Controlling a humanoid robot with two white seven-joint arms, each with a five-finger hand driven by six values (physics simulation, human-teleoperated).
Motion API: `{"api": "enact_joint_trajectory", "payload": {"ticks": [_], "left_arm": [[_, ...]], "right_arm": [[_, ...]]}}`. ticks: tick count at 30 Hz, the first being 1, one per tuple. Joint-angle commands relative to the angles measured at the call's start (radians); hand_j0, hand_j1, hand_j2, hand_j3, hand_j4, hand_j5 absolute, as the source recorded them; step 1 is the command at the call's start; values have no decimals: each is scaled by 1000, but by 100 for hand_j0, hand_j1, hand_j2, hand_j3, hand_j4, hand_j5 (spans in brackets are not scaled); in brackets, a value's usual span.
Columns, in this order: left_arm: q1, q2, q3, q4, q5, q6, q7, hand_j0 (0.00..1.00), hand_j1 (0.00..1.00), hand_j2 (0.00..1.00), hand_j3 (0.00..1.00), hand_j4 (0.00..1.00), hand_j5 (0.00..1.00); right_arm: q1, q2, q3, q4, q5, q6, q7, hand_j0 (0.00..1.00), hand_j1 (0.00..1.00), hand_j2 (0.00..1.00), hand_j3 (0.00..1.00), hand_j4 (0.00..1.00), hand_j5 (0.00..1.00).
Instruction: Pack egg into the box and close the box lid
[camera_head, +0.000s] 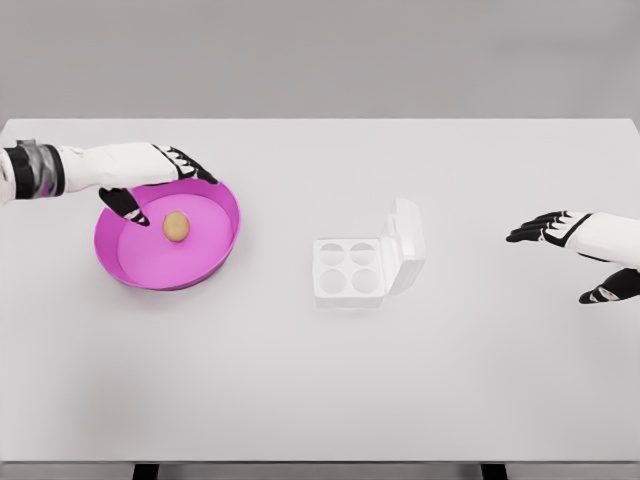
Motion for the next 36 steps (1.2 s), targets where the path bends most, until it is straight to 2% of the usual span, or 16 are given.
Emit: {"api": "enact_joint_trajectory", "payload": {"ticks": [1, 3, 8, 15, 20, 23, 25, 27, 29, 30, 36], "left_arm": [[0, -1, -24, 20, -1, 3, 0, 94, 94, 94, 94, 94, 94], [-6, -1, -26, 33, -7, 3, 0, 93, 93, 93, 93, 93, 93], [-9, -3, -44, 43, -21, 3, 0, 83, 83, 83, 83, 83, 83], [-11, -4, -63, 43, -35, 3, 0, 83, 83, 83, 83, 83, 83], [-11, -12, -69, 43, -48, 3, 0, 83, 83, 83, 83, 83, 83], [-11, -12, -76, 43, -50, 3, 0, 83, 83, 83, 83, 83, 83], [-12, -13, -83, 43, -61, 3, 0, 83, 83, 83, 83, 83, 83], [-12, -16, -83, 43, -67, 3, 0, 82, 82, 82, 82, 82, 82], [-12, -18, -83, 43, -87, 3, 0, 82, 82, 82, 82, 82, 82], [-12, -18, -83, 43, -88, 3, 0, 82, 82, 82, 82, 82, 82], [-14, -18, -83, 43, -119, 3, 0, 82, 82, 82, 82, 82, 82]], "right_arm": [[0, -1, 0, -1, -3, 3, 0, 100, 100, 100, 100, 100, 100], [0, -1, 0, -1, -3, 3, 0, 100, 100, 100, 100, 100, 100], [3, 22, 39, -3, 0, 3, 0, 100, 100, 100, 100, 100, 100], [-5, 42, 62, -66, 5, 3, 0, 100, 100, 100, 100, 100, 100], [-9, 55, 75, -75, 12, 3, 0, 100, 100, 100, 100, 100, 100], [-32, 78, 86, -67, 24, 3, 0, 100, 100, 100, 100, 100, 100], [-75, 85, 129, -52, 38, 3, 0, 100, 100, 100, 100, 100, 100], [-124, 113, 171, -11, 55, 3, 0, 100, 100, 100, 100, 100, 100], [-178, 114, 217, 54, 55, 3, 0, 100, 100, 100, 100, 100, 100], [-184, 116, 223, 61, 55, 3, 0, 100, 100, 100, 100, 100, 100], [-181, 113, 224, 12, 58, 3, 0, 100, 100, 100, 100, 100, 100]]}}
